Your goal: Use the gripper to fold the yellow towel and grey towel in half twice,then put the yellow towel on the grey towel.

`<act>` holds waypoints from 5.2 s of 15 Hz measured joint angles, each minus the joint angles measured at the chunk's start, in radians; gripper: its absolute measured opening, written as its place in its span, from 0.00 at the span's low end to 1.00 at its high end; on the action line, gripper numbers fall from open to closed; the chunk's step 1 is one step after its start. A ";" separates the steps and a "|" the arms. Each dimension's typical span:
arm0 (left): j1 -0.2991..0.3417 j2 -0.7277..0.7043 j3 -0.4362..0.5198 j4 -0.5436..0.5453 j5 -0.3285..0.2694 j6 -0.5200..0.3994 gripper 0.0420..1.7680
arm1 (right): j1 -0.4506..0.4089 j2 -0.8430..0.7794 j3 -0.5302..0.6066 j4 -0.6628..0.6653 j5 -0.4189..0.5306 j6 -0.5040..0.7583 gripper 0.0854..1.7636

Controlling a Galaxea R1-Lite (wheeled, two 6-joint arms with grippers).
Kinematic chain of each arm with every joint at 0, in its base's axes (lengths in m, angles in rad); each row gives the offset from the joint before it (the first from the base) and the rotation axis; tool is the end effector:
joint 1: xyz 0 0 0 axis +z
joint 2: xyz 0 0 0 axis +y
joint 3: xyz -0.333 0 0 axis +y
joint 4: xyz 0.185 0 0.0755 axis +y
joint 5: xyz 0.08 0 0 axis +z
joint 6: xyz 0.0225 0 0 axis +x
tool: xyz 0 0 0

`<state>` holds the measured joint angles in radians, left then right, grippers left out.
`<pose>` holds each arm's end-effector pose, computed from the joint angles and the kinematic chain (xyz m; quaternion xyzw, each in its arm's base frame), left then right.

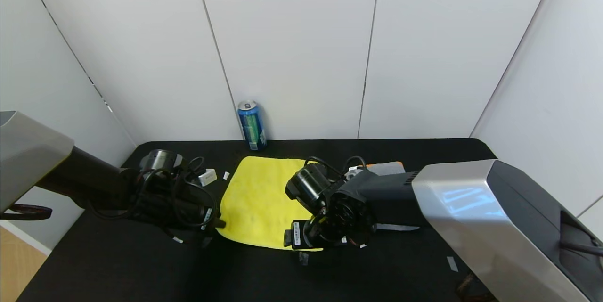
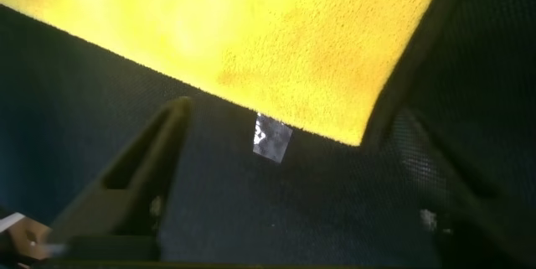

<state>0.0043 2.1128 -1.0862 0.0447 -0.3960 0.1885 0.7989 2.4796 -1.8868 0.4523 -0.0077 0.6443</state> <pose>0.3804 -0.0070 0.0776 -0.0216 0.4822 -0.2137 0.8493 0.3556 0.3651 0.0753 0.0674 0.5412 0.1714 0.8205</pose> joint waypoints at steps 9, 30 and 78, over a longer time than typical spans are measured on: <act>0.000 0.000 0.000 0.000 0.000 0.000 0.05 | 0.000 0.003 0.001 0.003 0.000 0.002 0.03; 0.027 -0.255 0.190 0.013 0.018 0.001 0.05 | 0.010 -0.165 0.097 0.093 -0.009 0.022 0.03; 0.031 -0.049 -0.045 -0.131 0.021 -0.006 0.05 | -0.089 -0.026 -0.098 -0.079 -0.005 -0.091 0.03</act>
<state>0.0349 2.0638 -1.1309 -0.0868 -0.3745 0.1830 0.7100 2.4534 -1.9849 0.3734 -0.0128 0.5528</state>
